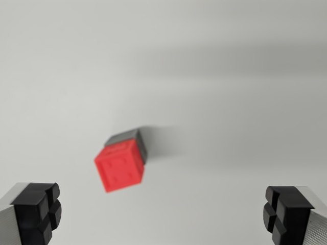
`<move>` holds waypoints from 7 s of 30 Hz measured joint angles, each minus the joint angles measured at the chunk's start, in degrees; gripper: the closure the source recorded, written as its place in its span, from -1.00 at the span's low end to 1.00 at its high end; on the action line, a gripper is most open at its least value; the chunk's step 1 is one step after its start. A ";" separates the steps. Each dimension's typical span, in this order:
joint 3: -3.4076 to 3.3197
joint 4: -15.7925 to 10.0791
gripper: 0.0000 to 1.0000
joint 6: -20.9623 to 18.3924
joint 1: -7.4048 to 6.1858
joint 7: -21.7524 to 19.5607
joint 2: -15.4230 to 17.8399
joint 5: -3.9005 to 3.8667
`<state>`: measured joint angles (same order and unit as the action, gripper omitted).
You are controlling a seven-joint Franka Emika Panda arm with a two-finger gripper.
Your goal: Destack cube
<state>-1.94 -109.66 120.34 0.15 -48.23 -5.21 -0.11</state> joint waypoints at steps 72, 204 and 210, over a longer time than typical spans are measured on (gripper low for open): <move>2.24 -17.06 -1.00 15.90 -2.05 6.84 -2.51 0.00; 3.56 -23.30 1.00 23.27 -3.72 10.52 -5.32 -0.58; 3.57 -22.92 1.00 20.63 -3.72 10.60 -3.02 -0.52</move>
<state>1.63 -132.58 140.97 -3.57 -37.62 -8.22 -0.63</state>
